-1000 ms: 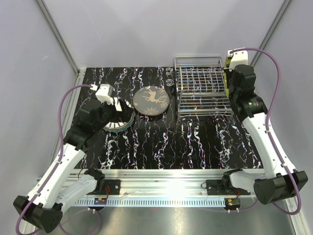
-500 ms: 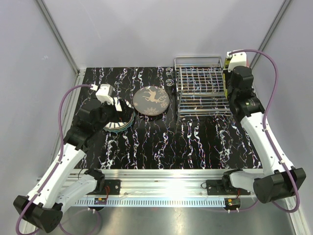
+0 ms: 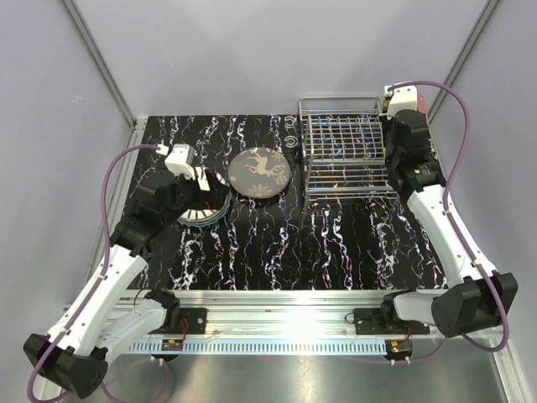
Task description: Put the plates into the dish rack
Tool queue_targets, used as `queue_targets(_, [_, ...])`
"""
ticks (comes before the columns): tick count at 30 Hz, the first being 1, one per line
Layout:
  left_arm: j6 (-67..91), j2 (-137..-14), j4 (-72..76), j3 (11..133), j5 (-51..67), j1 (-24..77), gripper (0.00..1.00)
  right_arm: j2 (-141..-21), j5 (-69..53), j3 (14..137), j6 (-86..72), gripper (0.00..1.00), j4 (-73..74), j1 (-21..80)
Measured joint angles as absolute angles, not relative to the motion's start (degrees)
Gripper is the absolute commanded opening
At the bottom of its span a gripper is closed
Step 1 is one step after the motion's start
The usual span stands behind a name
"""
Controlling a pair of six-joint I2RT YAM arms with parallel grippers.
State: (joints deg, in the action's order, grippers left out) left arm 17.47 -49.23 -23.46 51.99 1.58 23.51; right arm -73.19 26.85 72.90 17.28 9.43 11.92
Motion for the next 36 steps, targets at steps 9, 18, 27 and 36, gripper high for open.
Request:
queue_targets(9, [17.43,-49.63,-23.46,51.99,1.58,23.51,0.99,-74.22,26.83,70.98,17.91,0.22,5.41,11.79])
queue_targets(18, [17.32,-50.00,-23.49,51.99,1.58,23.51,0.99,-75.53,26.87,70.43,17.91,0.46,1.06,11.70])
queue_targets(27, [17.32,-50.00,-23.49,51.99,1.56,23.51,0.99,-75.61,25.74,70.46,17.56,0.53,-4.93,11.73])
queue_targets(36, [17.30,-50.00,-23.49,51.99,1.58,23.51,0.99,-75.61,25.26,70.70,17.39,0.57,-4.80,11.75])
